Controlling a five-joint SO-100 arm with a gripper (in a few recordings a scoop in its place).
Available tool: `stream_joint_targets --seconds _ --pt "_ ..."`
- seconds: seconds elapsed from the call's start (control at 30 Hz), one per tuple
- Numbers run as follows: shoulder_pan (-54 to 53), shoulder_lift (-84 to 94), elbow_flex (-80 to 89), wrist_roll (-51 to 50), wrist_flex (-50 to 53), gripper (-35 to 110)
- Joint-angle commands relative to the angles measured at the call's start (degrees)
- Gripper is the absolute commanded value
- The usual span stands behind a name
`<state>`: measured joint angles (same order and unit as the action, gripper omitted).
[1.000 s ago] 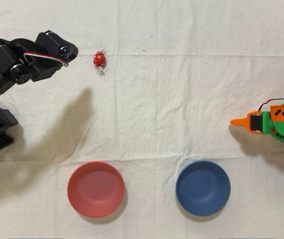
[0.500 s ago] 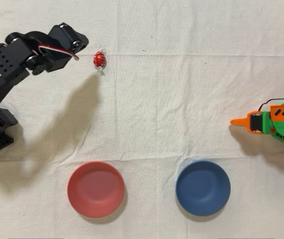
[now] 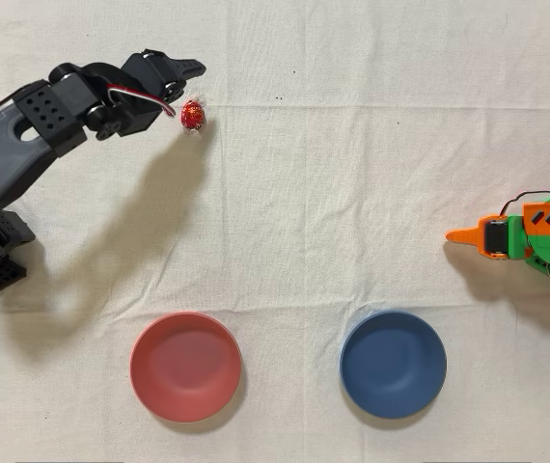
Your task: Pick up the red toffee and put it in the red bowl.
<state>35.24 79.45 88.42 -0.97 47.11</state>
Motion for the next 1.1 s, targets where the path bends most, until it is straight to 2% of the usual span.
stream_joint_targets --seconds 0.0,0.37,0.63,1.07 --pt "-0.2 0.3 -2.8 1.2 -1.6 25" --pt "-3.7 -0.4 5.1 3.9 -5.6 27" --pt "-7.2 5.4 12.2 5.4 -5.9 27" --pt "-6.8 10.7 16.3 4.7 -5.0 28"
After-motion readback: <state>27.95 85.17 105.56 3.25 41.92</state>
